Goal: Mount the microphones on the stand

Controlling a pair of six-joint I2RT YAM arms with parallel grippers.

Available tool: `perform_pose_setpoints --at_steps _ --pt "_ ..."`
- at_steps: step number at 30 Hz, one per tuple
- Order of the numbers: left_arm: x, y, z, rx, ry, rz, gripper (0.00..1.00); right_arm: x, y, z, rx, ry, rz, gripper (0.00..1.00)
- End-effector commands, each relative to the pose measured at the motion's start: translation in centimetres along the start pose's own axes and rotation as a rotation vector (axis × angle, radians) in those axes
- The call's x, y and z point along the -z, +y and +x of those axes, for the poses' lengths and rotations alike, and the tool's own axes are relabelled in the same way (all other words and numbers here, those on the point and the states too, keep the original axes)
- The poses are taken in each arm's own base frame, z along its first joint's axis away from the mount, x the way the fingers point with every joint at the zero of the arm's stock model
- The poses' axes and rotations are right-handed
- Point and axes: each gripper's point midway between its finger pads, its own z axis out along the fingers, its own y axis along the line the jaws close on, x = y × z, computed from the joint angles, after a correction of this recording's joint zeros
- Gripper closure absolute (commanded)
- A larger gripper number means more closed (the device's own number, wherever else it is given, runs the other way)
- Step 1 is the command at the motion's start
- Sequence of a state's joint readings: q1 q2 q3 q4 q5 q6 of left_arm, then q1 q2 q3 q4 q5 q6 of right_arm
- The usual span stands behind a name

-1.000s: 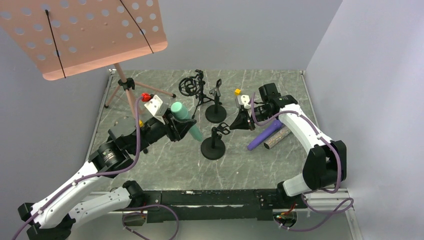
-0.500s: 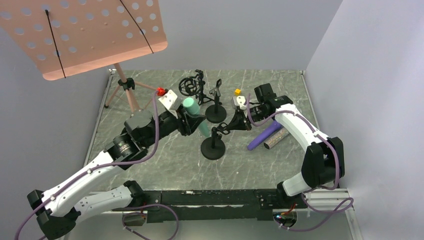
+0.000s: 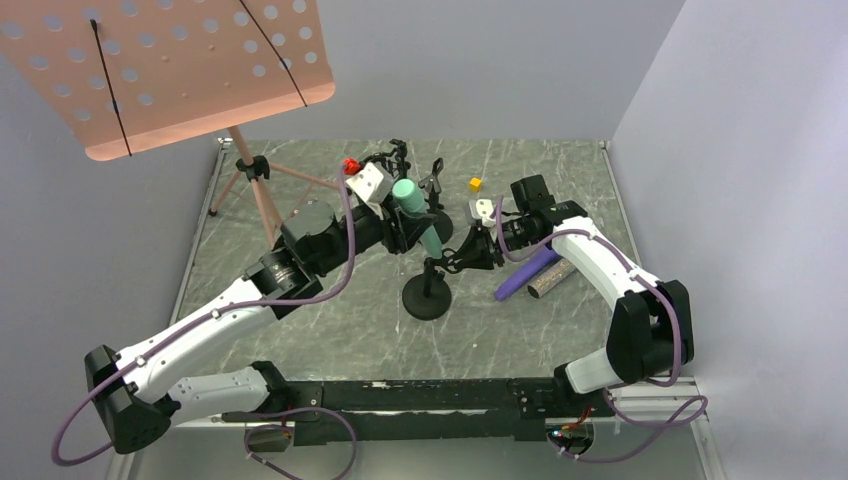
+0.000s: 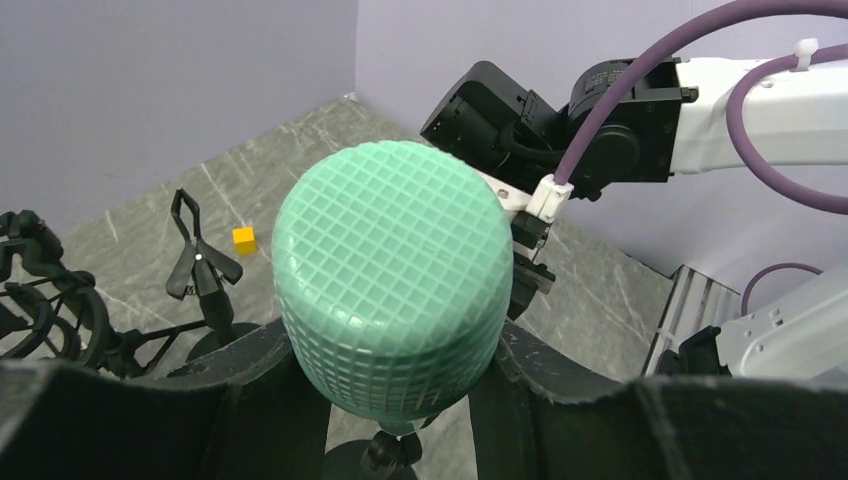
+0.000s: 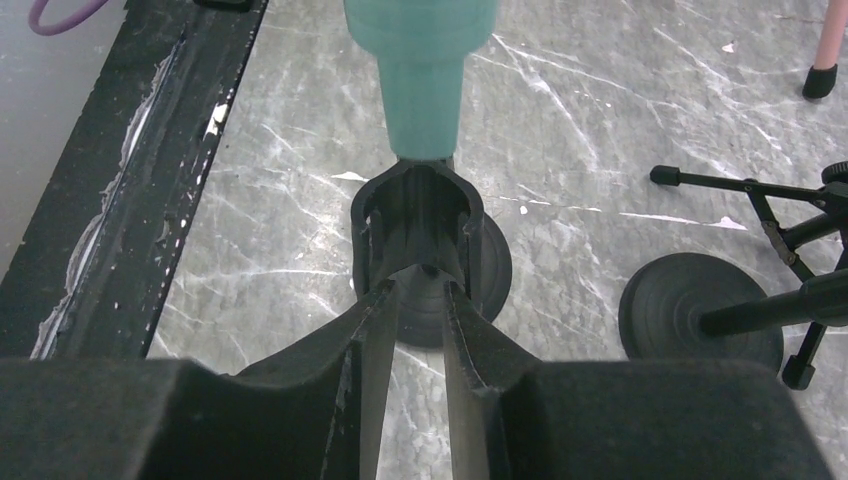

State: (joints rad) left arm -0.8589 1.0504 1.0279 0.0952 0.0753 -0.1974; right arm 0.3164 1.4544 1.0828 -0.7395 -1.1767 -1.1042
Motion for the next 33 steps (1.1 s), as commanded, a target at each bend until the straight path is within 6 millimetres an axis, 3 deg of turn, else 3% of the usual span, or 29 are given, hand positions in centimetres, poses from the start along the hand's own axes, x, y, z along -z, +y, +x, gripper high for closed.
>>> perform_pose_setpoints --at_steps 1,11,33 --pt "-0.7 -1.8 -4.4 0.012 -0.141 0.078 1.00 -0.2 0.6 -0.7 0.014 -0.036 -0.018 0.67" --pt "-1.5 -1.6 -2.8 0.040 -0.132 0.080 1.00 -0.1 0.6 -1.6 0.007 -0.059 -0.028 0.64" --pt "-2.3 0.1 1.7 0.123 -0.100 0.071 1.00 -0.2 0.3 -1.2 -0.033 -0.075 -0.045 0.60"
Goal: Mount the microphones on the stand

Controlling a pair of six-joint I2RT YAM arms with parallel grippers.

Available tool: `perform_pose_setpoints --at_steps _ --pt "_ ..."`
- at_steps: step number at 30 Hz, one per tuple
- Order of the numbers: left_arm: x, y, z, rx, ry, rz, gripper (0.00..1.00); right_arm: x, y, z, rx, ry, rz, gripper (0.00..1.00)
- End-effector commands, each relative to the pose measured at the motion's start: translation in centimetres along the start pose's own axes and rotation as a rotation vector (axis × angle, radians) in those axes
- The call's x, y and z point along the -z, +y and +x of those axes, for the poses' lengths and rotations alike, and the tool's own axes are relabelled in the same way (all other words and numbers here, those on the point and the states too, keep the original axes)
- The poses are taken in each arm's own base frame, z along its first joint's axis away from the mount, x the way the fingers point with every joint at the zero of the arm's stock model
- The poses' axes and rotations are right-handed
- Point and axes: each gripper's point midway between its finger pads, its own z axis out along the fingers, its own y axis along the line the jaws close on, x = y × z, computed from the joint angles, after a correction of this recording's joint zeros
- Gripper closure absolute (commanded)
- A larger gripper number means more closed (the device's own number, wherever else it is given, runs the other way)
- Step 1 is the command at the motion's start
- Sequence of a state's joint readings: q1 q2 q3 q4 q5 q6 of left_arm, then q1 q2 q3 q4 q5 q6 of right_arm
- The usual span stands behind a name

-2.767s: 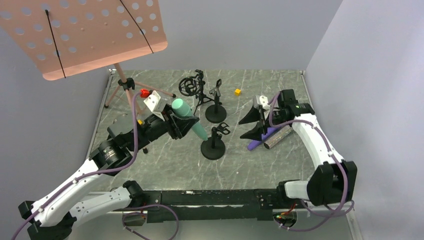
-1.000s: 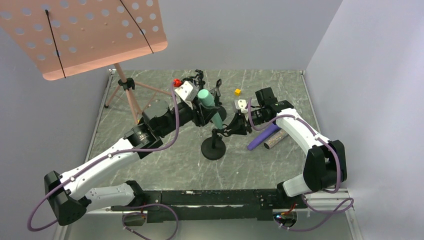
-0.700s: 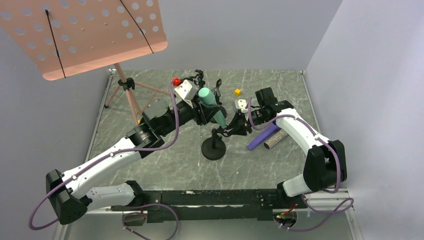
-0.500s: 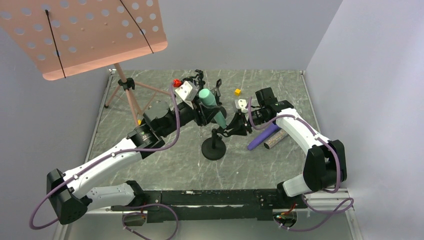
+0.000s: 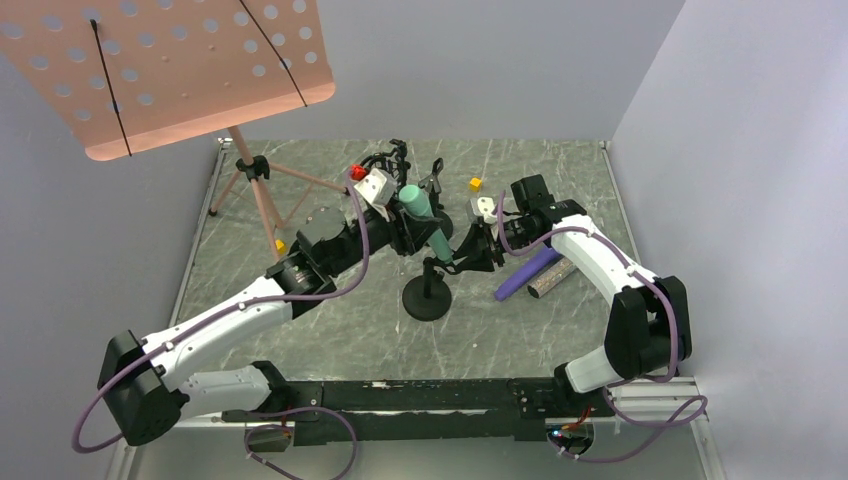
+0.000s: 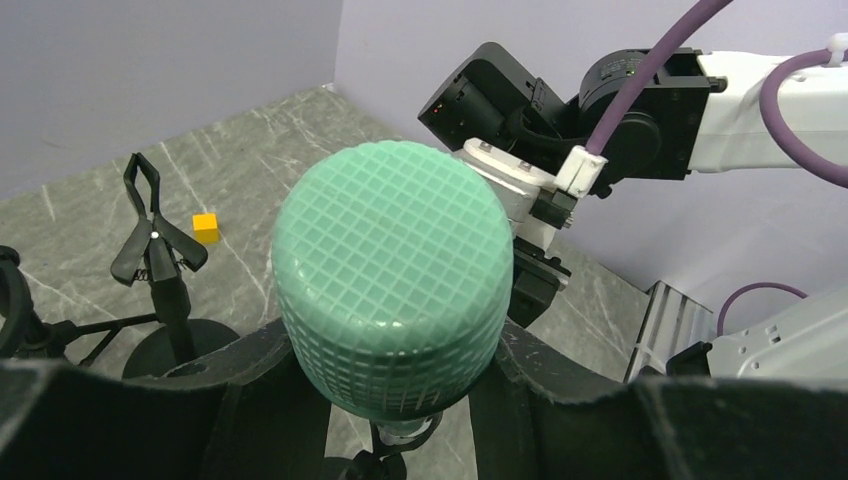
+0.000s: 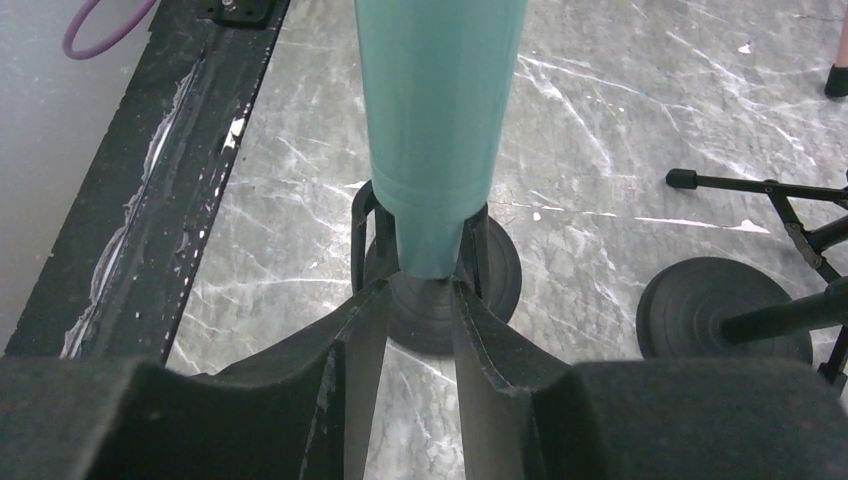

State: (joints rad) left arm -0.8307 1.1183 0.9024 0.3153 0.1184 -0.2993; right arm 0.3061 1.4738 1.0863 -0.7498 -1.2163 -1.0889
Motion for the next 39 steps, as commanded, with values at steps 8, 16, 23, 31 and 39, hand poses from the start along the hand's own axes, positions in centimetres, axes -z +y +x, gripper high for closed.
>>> perform_pose_setpoints --at_steps 8,16,23,31,39 --pt "-0.5 0.4 1.6 0.079 -0.038 0.052 1.00 -0.1 0.4 -1.1 0.000 -0.051 -0.041 0.59" --pt "0.4 -0.4 3.5 0.120 -0.019 0.118 1.00 -0.2 0.3 -0.7 -0.010 -0.043 -0.036 0.58" --pt "0.5 -0.5 4.6 0.099 0.042 0.132 1.00 -0.1 0.1 -0.7 -0.013 -0.039 -0.031 0.56" --pt "0.0 0.6 7.1 0.064 0.134 0.106 1.00 -0.1 0.3 -0.7 -0.012 -0.036 -0.034 0.54" --pt "-0.6 1.2 9.3 0.064 0.211 0.107 1.00 0.2 0.4 -0.3 -0.001 -0.008 -0.028 0.48"
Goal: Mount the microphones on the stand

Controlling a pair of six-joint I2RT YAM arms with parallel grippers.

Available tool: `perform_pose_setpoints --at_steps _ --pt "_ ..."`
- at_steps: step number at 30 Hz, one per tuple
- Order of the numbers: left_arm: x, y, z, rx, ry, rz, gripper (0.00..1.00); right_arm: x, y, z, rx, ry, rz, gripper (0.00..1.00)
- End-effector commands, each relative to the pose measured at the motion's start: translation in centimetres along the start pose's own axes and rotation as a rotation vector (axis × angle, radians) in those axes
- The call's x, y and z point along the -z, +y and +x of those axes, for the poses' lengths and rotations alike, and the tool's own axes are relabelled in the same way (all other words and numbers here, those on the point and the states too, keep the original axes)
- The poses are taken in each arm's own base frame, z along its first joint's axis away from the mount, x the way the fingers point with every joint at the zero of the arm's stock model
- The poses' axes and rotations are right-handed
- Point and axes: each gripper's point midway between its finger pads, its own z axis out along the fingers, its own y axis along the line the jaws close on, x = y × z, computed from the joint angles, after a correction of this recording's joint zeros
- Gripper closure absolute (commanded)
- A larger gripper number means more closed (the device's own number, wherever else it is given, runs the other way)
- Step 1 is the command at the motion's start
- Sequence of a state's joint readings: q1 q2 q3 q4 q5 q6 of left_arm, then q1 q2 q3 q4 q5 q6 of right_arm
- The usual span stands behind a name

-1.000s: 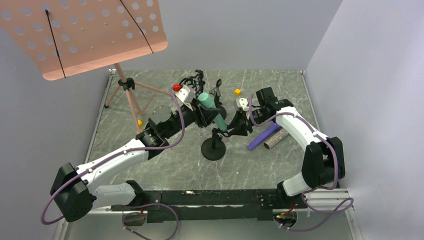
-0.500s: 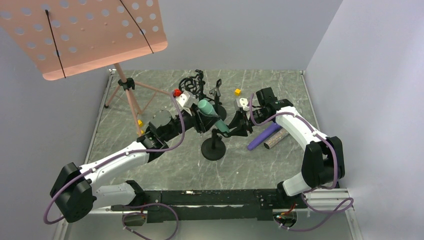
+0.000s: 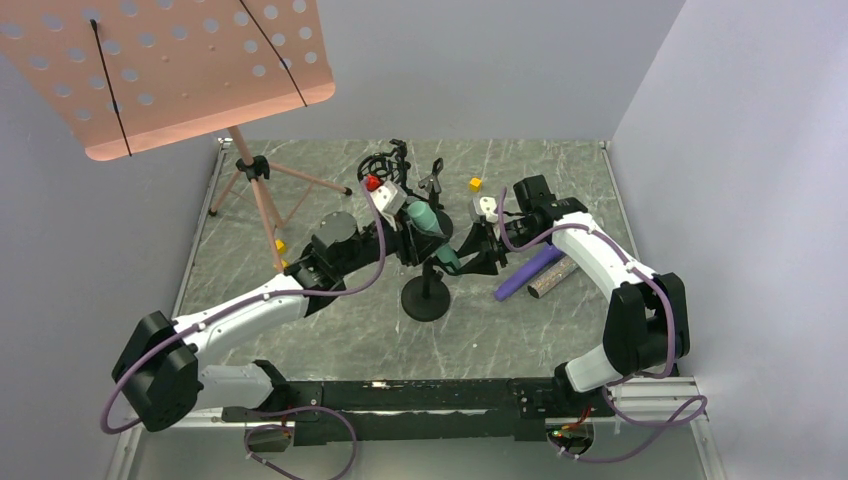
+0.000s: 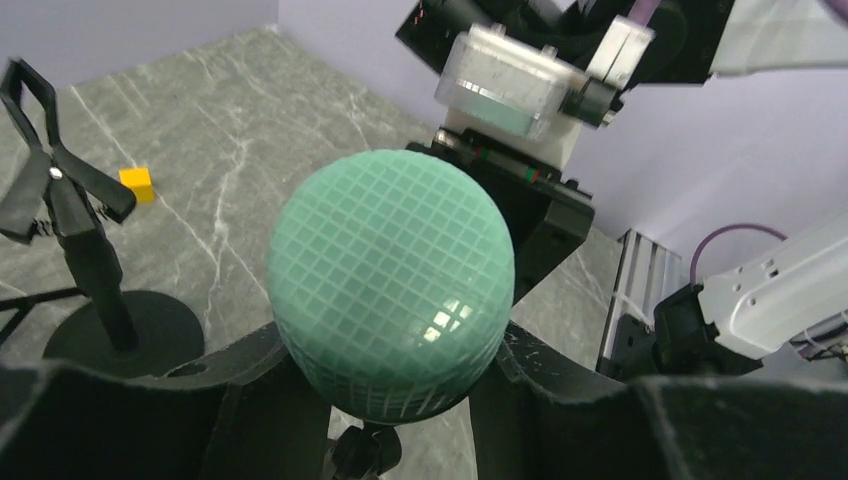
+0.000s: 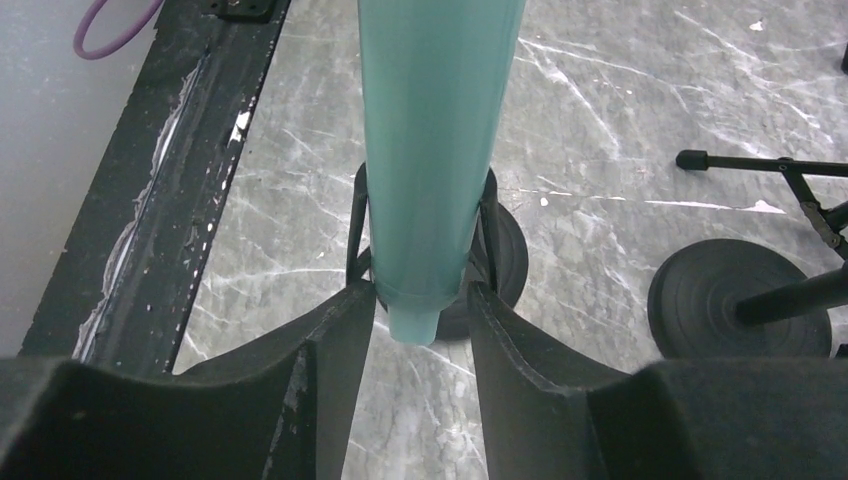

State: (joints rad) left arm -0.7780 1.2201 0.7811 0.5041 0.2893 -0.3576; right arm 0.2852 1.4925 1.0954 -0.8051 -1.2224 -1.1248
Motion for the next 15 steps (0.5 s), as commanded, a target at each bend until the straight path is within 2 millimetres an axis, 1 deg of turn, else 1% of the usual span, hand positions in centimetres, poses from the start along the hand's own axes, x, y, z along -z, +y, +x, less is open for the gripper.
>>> perform_pose_setpoints --at_steps 1,8,15 --pt "0.1 0.8 4.0 0.012 0.147 -0.001 1.00 -0.2 0.3 -0.9 0.033 -0.005 -0.022 0.48" --pt "0.5 1.7 5.5 0.014 0.178 -0.017 1.00 0.3 0.2 -0.1 0.035 0.030 -0.008 0.47" --pt "0.4 2.1 7.6 0.020 0.234 -0.010 1.00 0.8 0.1 -0.2 0.030 0.019 0.003 0.45"
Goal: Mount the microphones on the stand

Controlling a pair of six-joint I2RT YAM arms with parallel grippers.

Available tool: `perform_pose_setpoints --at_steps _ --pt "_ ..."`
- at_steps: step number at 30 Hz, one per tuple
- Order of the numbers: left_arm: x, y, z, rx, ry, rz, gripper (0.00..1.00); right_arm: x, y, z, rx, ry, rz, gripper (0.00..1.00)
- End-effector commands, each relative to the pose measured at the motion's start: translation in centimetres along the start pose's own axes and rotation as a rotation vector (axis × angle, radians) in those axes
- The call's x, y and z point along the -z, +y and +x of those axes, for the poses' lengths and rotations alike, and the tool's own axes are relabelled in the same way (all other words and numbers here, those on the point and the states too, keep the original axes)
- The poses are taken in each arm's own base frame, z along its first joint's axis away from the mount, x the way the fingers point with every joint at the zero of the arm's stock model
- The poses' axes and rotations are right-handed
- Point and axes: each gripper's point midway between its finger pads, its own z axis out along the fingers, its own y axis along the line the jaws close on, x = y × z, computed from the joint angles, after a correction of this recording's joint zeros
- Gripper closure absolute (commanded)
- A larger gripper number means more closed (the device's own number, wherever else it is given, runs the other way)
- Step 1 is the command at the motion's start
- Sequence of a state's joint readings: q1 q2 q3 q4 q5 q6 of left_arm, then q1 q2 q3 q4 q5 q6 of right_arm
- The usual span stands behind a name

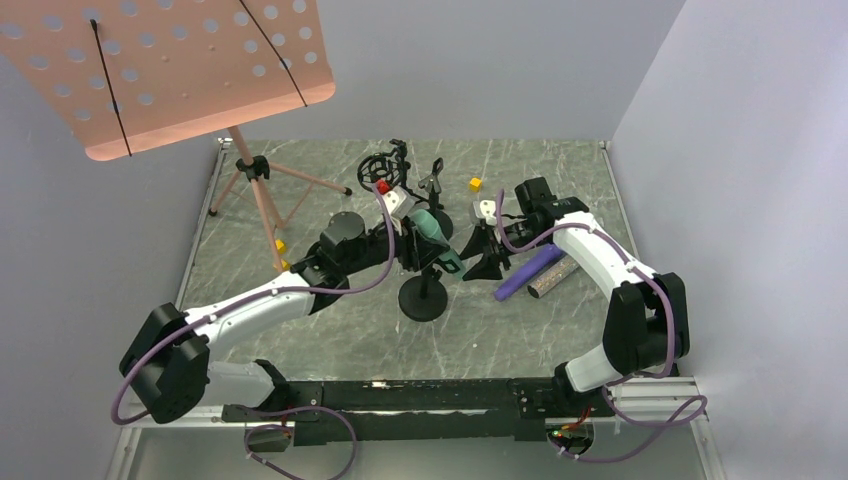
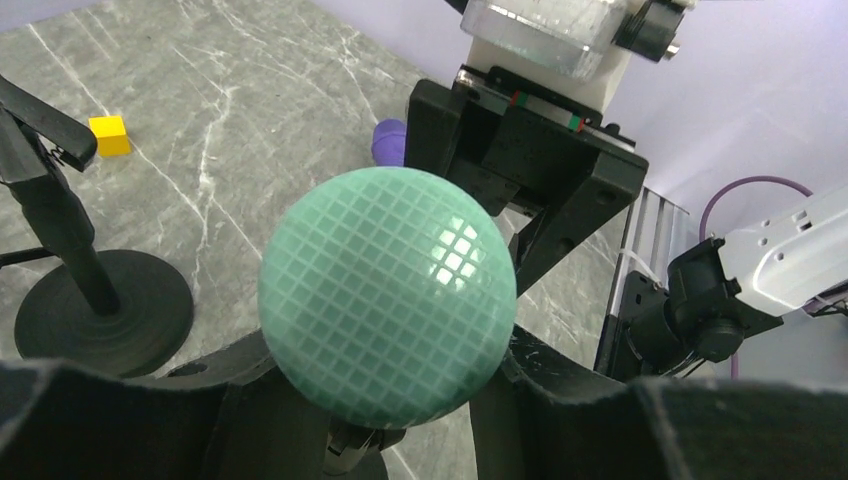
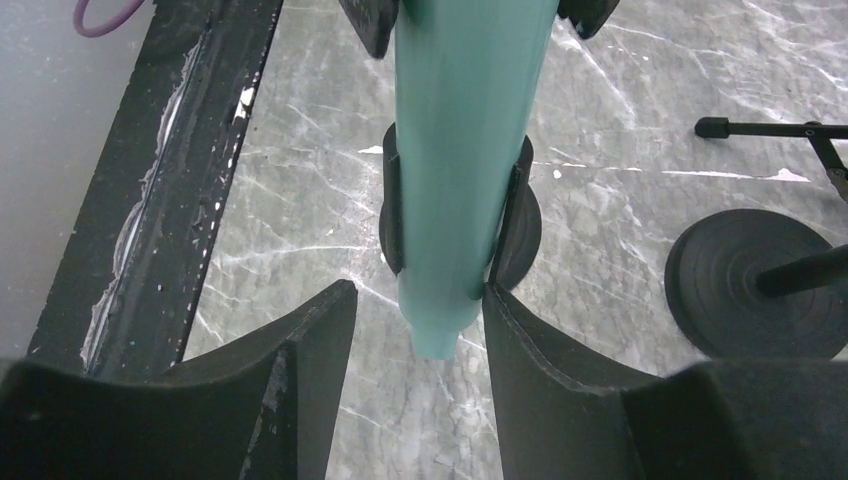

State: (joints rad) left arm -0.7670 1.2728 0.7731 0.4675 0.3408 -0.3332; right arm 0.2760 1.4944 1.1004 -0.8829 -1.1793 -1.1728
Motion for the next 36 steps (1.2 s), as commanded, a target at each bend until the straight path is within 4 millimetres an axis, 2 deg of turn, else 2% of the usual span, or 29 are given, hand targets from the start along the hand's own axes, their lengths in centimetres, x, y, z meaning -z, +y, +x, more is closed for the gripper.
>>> perform_pose_setpoints --at_steps 1,10,18,23,28,30,36 --pt "0.2 1.3 4.8 0.017 0.145 -0.019 1.00 0.4 -0.3 -1.3 0.055 -0.033 0.003 0.45" --pt "0.6 2.7 7.8 0.000 0.247 -0.062 1.00 0.6 -0.3 -1.4 0.050 -0.042 0.006 0.42" --pt "0.7 3.1 9.2 -0.005 0.298 -0.064 1.00 1.1 -0.5 -1.5 0.049 -0.042 0.024 0.41" --pt "0.7 3.2 9.2 -0.001 0.293 -0.073 1.00 1.7 -0.8 -1.7 0.048 -0.050 0.043 0.39" --pt "0.8 3.0 7.5 -0.002 0.261 -0.088 0.99 1.8 -0.8 -2.0 0.047 -0.057 0.045 0.37" --pt "1.0 2.8 6.9 0.003 0.252 -0.094 0.90 1.8 -0.8 -2.1 0.049 -0.060 0.048 0.36" --pt "1.9 2.1 4.8 0.023 0.198 -0.109 0.39 1.9 -0.9 -2.2 0.038 -0.065 0.051 0.34"
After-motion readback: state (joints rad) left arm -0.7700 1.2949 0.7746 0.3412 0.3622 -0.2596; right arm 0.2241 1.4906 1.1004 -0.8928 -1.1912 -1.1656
